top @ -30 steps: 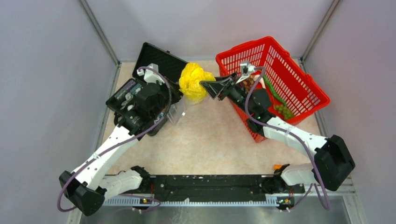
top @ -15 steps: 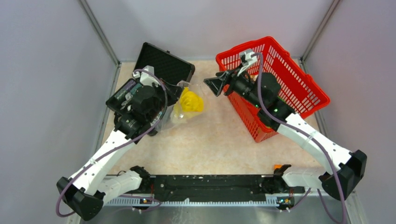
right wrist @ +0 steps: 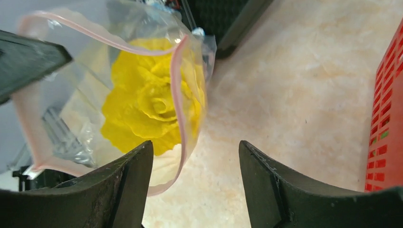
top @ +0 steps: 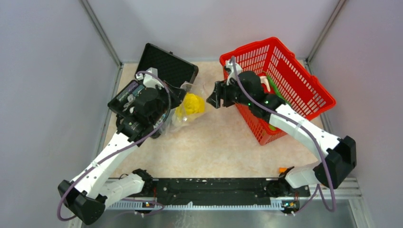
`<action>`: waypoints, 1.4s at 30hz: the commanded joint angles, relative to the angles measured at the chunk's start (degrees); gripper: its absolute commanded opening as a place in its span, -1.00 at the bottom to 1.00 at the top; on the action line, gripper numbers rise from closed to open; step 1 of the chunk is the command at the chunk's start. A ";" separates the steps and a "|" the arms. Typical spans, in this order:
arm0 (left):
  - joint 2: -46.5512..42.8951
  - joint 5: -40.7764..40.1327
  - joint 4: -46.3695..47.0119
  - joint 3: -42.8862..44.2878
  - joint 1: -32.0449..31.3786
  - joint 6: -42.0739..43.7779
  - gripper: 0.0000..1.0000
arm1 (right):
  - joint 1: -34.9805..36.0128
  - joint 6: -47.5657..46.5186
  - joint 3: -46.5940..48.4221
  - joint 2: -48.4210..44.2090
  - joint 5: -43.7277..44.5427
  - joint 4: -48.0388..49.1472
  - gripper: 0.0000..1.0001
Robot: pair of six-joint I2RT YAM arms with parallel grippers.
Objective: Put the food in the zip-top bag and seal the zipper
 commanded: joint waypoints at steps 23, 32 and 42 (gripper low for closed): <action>-11.52 -13.17 -0.49 -4.06 0.24 19.34 -1.00 | 6.07 -11.16 8.43 -2.58 -3.36 14.15 -1.00; -5.66 -11.74 -2.38 2.29 0.19 24.54 -1.00 | 7.41 -16.35 15.98 1.23 7.77 9.91 -1.00; -0.41 -8.43 -6.50 7.26 0.20 27.15 -1.00 | 8.17 -17.69 8.21 -0.89 7.46 17.36 -1.00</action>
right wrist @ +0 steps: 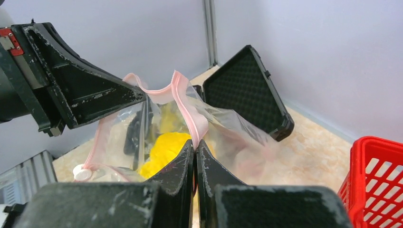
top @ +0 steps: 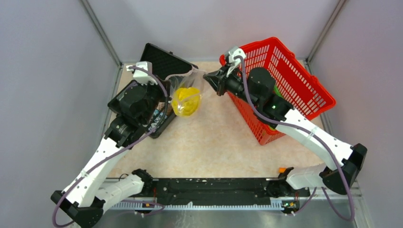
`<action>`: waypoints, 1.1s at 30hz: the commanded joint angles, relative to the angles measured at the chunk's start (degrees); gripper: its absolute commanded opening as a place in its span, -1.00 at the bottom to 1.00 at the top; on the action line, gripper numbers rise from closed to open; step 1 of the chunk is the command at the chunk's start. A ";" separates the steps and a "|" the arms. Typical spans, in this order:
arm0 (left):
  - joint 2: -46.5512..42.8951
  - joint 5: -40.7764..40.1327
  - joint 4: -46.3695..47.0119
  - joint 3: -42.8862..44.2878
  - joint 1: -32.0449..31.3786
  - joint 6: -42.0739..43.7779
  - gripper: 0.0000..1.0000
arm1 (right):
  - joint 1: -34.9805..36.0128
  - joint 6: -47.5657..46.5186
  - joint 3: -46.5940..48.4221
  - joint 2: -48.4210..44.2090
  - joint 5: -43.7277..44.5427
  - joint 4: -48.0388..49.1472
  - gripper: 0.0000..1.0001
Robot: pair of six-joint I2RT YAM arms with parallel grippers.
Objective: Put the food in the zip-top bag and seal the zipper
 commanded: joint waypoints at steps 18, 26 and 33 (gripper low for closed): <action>-1.73 20.09 -8.12 9.05 0.23 -3.26 -1.00 | -3.92 10.26 -4.17 2.41 5.72 -12.31 -1.00; 1.82 15.37 -7.89 0.41 0.25 -9.59 -1.00 | -5.31 9.55 -4.19 2.58 3.12 -14.97 -0.15; 2.42 16.36 -2.80 -5.42 0.16 -12.14 -1.00 | -6.75 5.89 -1.02 -3.29 3.90 -18.88 0.38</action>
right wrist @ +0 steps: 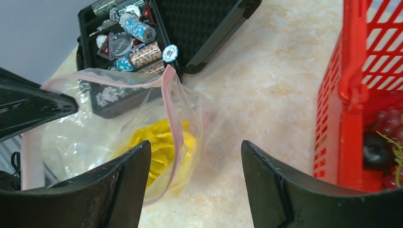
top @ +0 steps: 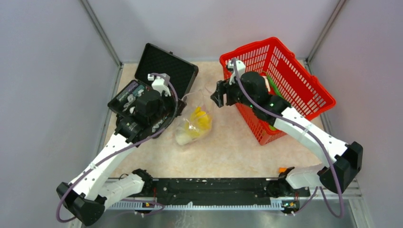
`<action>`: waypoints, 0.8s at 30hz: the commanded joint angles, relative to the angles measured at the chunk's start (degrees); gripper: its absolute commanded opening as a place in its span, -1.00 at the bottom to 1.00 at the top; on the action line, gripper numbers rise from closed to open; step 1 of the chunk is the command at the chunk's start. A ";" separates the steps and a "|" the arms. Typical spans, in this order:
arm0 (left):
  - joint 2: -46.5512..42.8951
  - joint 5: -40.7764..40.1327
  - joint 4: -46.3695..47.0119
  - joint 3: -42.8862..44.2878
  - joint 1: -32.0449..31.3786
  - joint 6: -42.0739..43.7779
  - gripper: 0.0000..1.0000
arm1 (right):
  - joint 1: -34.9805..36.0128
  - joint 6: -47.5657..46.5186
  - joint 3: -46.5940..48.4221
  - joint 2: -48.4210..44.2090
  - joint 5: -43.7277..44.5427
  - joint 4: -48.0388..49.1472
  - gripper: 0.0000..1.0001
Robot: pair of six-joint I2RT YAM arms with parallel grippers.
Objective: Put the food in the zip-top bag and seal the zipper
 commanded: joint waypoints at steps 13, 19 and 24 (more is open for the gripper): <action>0.81 8.96 8.65 4.38 0.14 1.19 -1.00 | -17.92 -4.90 8.75 -8.88 14.55 -7.21 0.47; 0.73 9.09 7.40 3.49 0.15 1.73 -1.00 | -31.76 -2.14 11.87 2.58 3.40 -11.97 0.43; 1.13 10.57 6.15 4.34 0.11 2.20 -1.00 | -34.73 -6.44 15.84 14.13 -2.48 -15.50 0.48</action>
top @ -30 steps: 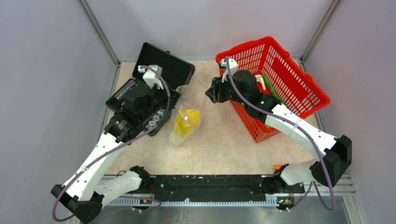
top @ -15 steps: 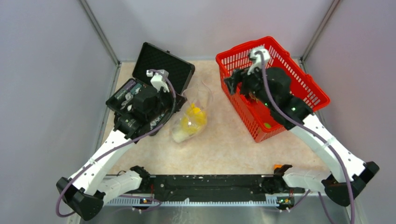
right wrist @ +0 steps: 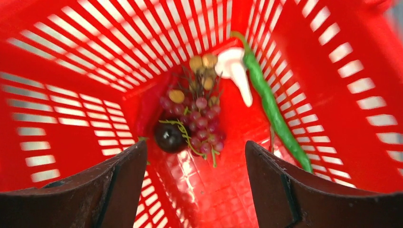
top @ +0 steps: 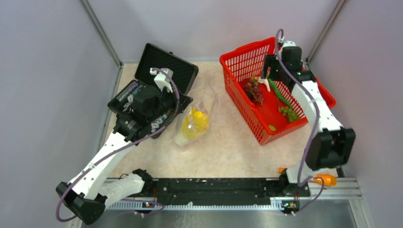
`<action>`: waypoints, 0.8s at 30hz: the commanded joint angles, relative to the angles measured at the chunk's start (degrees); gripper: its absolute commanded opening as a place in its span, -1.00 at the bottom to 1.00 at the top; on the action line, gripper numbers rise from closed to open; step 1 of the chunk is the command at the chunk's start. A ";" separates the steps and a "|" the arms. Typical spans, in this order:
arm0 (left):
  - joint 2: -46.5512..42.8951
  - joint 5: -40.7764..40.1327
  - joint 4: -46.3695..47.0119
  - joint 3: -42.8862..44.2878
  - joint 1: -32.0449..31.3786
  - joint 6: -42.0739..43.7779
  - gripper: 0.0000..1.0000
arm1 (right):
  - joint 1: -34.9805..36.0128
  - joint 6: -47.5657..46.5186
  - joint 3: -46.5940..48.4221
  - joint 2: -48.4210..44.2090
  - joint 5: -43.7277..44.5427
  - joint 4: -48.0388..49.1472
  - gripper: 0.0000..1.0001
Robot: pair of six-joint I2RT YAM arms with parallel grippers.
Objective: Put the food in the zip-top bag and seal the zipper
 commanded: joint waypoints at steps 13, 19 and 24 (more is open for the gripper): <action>-0.58 2.17 0.53 2.82 0.14 0.62 -1.00 | -2.20 -19.67 13.71 25.61 -13.69 -12.57 0.64; -0.88 1.25 0.05 2.93 0.15 1.53 -1.00 | -2.20 -27.08 15.55 29.52 -13.51 -14.28 0.67; -0.53 1.46 0.36 2.81 0.17 1.47 -1.00 | -2.53 -28.16 18.31 34.36 -14.50 -14.25 0.70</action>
